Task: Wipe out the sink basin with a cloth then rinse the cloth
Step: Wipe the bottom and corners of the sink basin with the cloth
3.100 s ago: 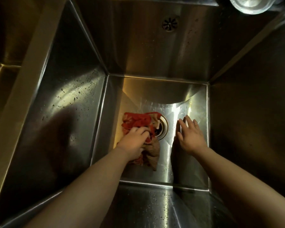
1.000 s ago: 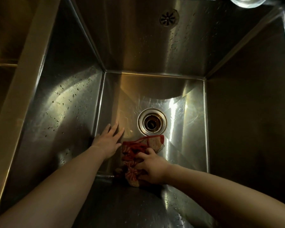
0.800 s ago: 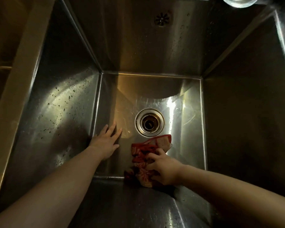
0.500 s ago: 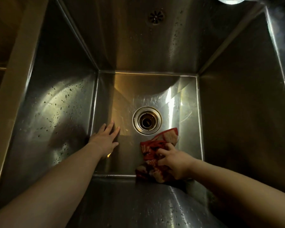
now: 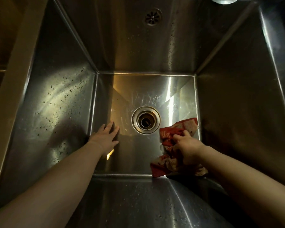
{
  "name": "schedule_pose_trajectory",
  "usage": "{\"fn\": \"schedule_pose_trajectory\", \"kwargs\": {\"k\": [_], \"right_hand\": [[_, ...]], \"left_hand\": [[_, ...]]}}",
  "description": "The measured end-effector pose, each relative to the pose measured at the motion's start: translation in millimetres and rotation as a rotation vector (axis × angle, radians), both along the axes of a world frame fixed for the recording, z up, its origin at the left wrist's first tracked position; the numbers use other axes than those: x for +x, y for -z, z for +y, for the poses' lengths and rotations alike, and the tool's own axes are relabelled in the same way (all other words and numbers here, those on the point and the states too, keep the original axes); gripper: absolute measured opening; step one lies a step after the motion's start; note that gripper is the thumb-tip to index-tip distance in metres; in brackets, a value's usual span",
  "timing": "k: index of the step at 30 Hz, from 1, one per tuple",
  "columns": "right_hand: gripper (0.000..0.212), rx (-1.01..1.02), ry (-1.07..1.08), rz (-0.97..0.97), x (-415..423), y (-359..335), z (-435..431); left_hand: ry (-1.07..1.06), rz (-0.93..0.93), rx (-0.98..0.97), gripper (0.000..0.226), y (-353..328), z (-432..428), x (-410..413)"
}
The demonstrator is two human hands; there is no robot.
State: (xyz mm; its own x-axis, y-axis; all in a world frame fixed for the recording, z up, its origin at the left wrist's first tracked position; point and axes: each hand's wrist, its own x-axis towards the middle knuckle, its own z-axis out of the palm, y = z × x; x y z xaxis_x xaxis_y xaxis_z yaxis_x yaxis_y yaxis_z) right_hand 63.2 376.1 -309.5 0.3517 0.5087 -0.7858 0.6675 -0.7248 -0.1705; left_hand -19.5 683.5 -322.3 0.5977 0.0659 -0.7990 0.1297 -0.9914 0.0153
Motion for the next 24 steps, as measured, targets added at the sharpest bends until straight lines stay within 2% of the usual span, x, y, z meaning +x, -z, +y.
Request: {"fn": "schedule_pose_trajectory", "kwargs": {"k": [3,6,8,10,12,14,20,24], "right_hand": [[0.039,0.05,0.047,-0.016,-2.7,1.3,-2.4],[0.034,0.243,0.156,-0.137,-4.3,0.3,-5.9],[0.04,0.34,0.233,-0.213,-4.0,-0.4,-5.2],[0.058,0.284,0.223,-0.187,-3.3,2.0,-5.6],[0.083,0.136,0.147,-0.091,-2.8,5.0,-10.9],[0.092,0.061,0.104,-0.037,-1.2,4.8,-14.5],[0.06,0.116,0.117,-0.114,-0.4,-2.6,7.5],[0.047,0.112,0.09,-0.198,5.1,-6.3,9.8]], "left_hand": [[0.045,-0.066,-0.004,0.069,-3.1,-4.0,2.8],[0.125,-0.159,-0.022,0.067,-4.9,-17.6,15.0],[0.146,-0.172,-0.038,0.065,-5.1,-31.5,23.5],[0.141,-0.168,-0.061,0.065,-5.3,-47.1,29.0],[0.174,-0.17,-0.084,0.065,-4.4,-63.0,33.8],[0.21,-0.157,-0.121,0.065,-2.8,-77.6,38.2],[0.226,-0.13,-0.177,0.064,2.8,-98.7,43.7],[0.234,-0.111,-0.147,0.064,0.5,-96.6,42.3]]}}
